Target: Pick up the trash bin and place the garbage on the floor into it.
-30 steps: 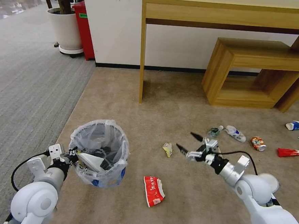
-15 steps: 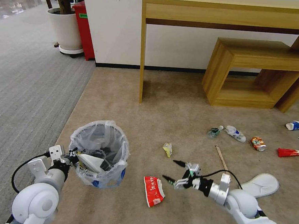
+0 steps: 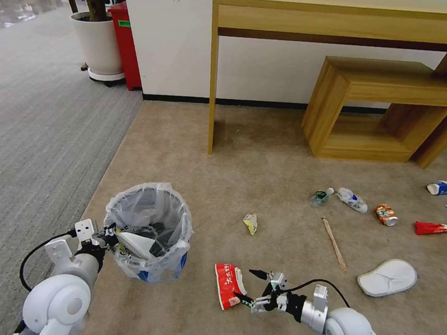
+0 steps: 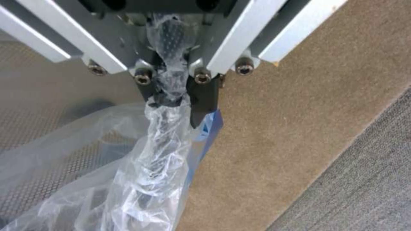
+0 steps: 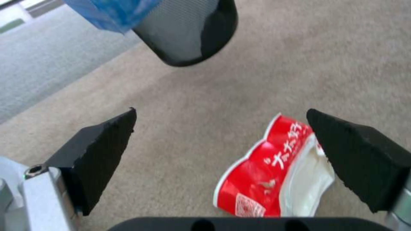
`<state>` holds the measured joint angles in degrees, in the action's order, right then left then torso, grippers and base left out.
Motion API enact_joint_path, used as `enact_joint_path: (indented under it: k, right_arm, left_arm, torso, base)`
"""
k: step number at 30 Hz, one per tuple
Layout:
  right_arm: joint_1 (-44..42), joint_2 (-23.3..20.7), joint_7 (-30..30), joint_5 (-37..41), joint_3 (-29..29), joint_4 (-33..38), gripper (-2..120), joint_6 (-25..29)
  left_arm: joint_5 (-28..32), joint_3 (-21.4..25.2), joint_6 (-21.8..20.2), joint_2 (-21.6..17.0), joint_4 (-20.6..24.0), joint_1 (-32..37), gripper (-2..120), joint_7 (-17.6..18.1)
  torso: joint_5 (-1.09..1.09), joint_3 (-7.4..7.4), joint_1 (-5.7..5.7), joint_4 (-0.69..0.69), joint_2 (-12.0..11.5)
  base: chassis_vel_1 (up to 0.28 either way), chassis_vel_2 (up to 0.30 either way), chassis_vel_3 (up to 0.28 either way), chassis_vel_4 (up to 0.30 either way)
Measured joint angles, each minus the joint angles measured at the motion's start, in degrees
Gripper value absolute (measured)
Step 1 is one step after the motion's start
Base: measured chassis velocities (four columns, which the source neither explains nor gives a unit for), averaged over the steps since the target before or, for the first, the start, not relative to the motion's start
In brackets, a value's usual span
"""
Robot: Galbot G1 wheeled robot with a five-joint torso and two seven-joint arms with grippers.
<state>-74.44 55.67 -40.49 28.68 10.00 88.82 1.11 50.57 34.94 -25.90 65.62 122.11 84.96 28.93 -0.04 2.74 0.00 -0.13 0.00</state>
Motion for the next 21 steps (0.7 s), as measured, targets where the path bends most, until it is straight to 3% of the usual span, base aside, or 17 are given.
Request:
enact_joint_path:
  k: [21]
  right_arm:
    - [-1.72,0.03,9.74,-0.52,-2.27,0.25,96,-0.46]
  left_arm:
    - [-0.49,-0.12,0.33,0.11,0.31,0.32,1,-0.38]
  torso:
    - [0.00,0.00,0.00,0.00,0.00]
  base:
    - [0.000,0.000,0.000,0.000]
